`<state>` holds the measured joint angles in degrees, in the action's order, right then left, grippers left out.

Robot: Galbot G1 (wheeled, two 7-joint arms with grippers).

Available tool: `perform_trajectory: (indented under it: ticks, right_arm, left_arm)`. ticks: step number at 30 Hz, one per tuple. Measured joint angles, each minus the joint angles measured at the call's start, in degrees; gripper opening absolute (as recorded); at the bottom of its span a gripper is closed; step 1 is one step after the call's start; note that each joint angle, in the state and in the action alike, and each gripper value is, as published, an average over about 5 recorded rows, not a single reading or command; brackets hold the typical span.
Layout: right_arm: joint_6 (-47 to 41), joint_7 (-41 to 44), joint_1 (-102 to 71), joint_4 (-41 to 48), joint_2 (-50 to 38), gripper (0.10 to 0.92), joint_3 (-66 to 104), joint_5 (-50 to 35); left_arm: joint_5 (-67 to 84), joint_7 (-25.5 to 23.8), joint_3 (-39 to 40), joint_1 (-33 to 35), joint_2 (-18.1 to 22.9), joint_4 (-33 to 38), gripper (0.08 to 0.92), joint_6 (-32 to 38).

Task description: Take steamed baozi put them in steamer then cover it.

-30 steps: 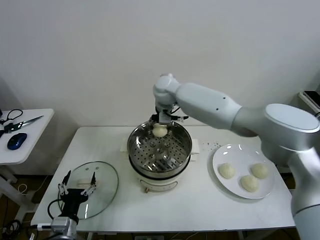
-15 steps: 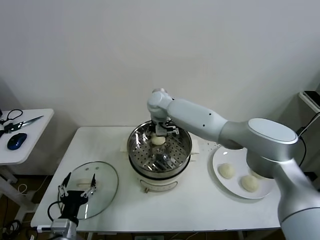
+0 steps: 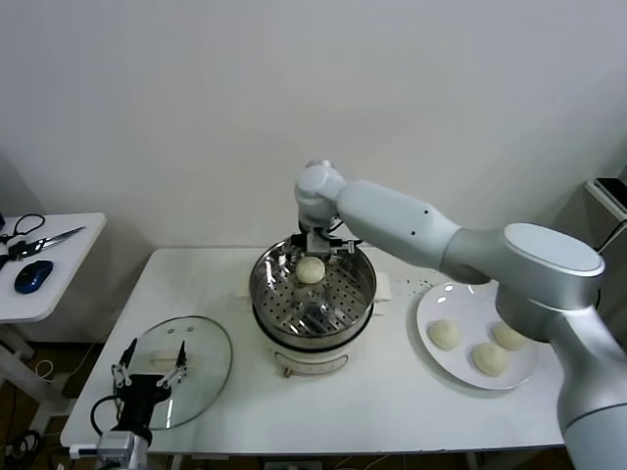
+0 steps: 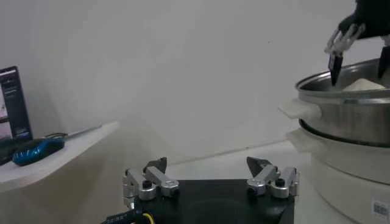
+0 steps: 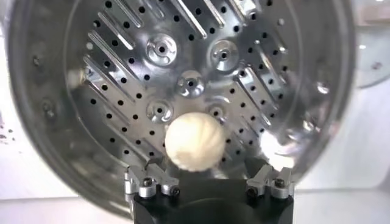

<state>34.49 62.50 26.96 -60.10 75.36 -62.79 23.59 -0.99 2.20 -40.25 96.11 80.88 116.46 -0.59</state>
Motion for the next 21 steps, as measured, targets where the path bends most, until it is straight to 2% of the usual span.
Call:
perform_trajectory:
  ticks: [5, 13, 17, 21]
  right_arm:
    - [-7.2, 0.2, 7.7, -4.9, -7.4, 0.823, -7.3, -13.3]
    - [-24.9, 0.5, 15.9, -11.7, -20.8, 0.823, -19.0, -32.2]
    - [-32.2, 0.5, 16.2, -13.5, -27.0, 0.823, -21.9, -37.5]
    - [-37.5, 0.4, 12.9, -14.0, -32.1, 0.823, -21.7, -39.4]
  left_arm:
    - [0.1, -0.1, 0.2, 0.5, -0.3, 0.4, 0.823, 0.1]
    - [0.1, -0.1, 0.7, 0.5, -0.1, 1.1, 0.823, 0.2]
    - [0.1, -0.1, 0.6, 0.9, 0.2, 1.2, 0.823, 0.6]
    - [0.1, -0.1, 0.4, 1.3, 0.3, 1.1, 0.823, 0.8]
